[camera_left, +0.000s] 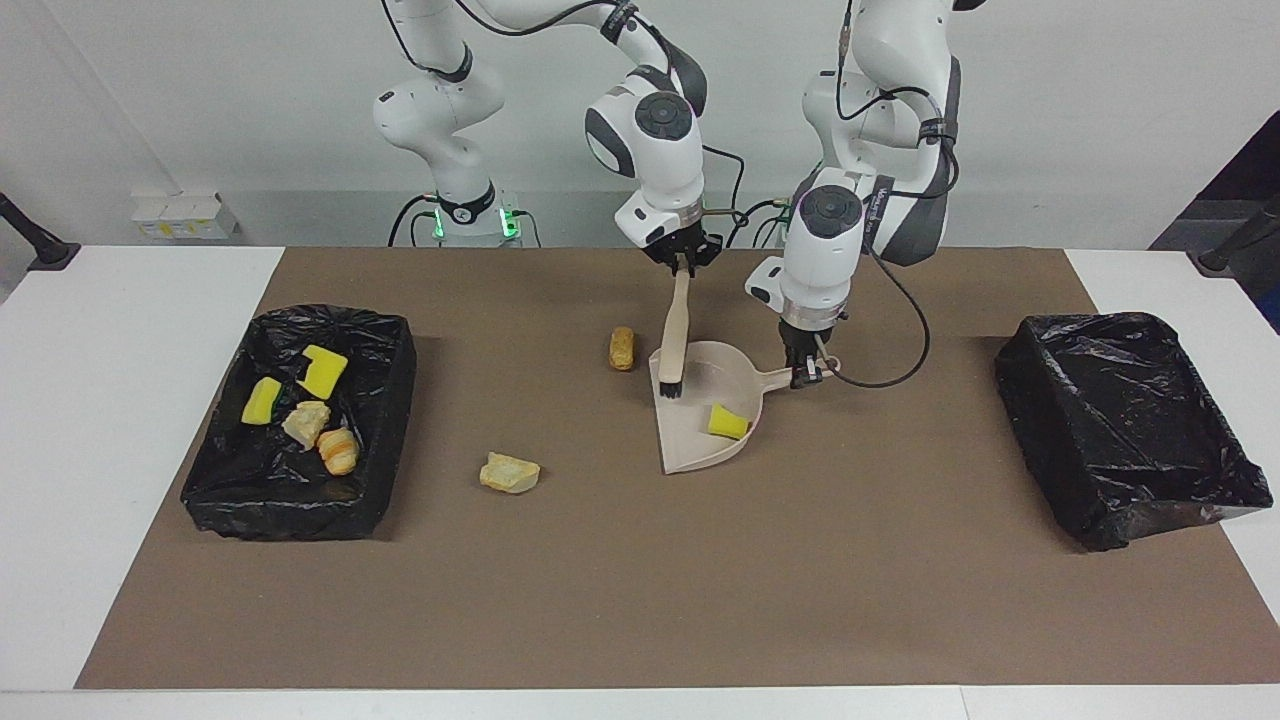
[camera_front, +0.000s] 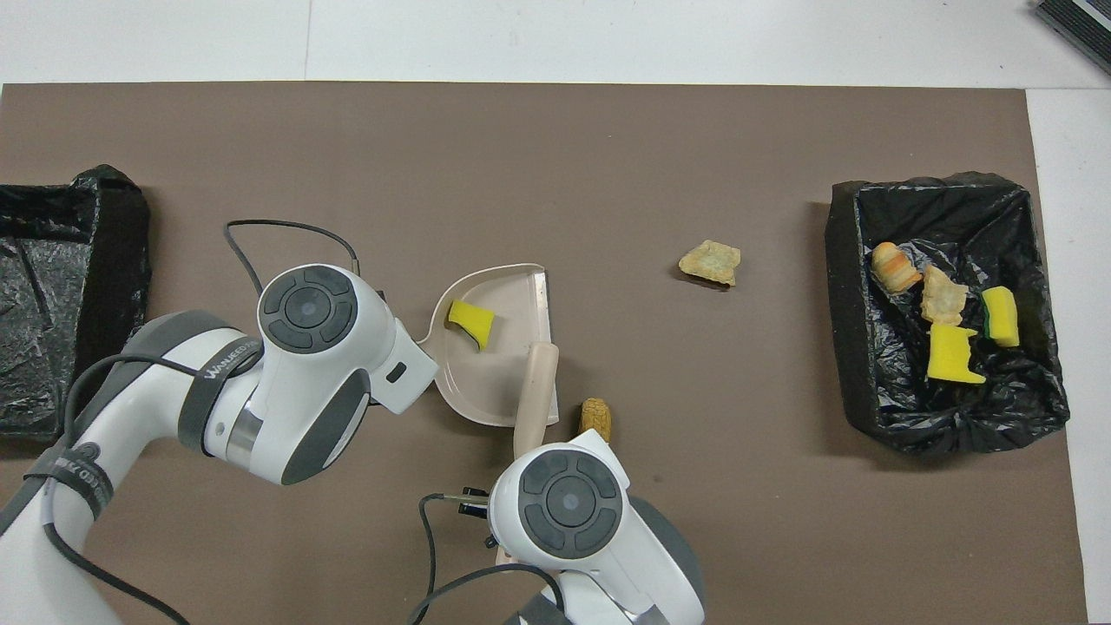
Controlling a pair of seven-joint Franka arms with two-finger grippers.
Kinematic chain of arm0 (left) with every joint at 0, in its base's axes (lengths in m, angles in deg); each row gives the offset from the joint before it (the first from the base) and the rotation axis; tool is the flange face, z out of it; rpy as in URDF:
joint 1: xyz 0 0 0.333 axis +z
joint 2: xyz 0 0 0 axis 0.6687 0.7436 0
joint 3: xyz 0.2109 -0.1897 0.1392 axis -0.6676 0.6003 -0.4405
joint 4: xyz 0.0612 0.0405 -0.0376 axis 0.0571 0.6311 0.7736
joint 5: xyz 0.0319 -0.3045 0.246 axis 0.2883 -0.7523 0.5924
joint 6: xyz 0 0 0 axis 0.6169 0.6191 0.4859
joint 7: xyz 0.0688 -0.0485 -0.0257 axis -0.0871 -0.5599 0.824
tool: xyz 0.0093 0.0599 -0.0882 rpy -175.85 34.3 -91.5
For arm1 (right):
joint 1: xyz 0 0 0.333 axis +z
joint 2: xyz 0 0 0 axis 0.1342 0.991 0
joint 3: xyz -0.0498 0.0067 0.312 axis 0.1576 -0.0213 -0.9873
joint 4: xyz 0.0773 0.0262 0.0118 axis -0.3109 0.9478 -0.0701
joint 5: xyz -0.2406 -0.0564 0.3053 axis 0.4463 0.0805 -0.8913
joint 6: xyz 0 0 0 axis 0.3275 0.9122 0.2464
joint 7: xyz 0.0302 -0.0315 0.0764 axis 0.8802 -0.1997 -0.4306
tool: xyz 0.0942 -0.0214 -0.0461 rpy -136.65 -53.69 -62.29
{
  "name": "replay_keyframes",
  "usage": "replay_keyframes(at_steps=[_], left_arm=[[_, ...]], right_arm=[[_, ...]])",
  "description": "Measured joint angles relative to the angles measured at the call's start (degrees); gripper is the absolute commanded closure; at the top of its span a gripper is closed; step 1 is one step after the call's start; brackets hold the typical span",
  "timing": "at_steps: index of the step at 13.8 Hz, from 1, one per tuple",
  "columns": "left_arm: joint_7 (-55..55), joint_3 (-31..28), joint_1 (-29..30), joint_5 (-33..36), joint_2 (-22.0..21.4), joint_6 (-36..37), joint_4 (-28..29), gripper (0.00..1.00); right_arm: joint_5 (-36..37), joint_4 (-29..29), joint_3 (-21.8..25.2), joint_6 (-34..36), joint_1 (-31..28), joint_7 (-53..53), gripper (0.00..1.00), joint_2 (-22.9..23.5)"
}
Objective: Sweep and dump trash in bin
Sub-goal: 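Sweep the crumbs and sponge into the dustpan with the right gripper's brush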
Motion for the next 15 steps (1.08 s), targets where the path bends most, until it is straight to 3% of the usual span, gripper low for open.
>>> replay_keyframes(at_steps=[4, 7, 11, 15], left_arm=[[-3.53, -0.13, 1.47, 0.07, -3.12, 5.14, 0.51, 1.0], [-2.72, 0.46, -0.01, 0.07, -6.09, 5.4, 4.79, 1.0], [2.66, 0.71, -2.15, 0.07, -10.2, 2.17, 11.42, 1.0], [6.86, 1.02, -4.61, 0.07, -12.36, 0.5, 14.87, 1.0]], right_arm=[[-0.57, 3.86, 0.12, 3.3, 0.32, 1.29, 1.0, -2.78], [-0.57, 6.22, 0.49, 8.42, 0.23, 1.3, 1.0, -7.38], [-0.57, 14.97, 0.5, 8.15, 0.2, 1.3, 1.0, -13.74], [-0.57, 19.56, 0.51, 3.44, 0.09, 1.3, 1.0, -15.03]])
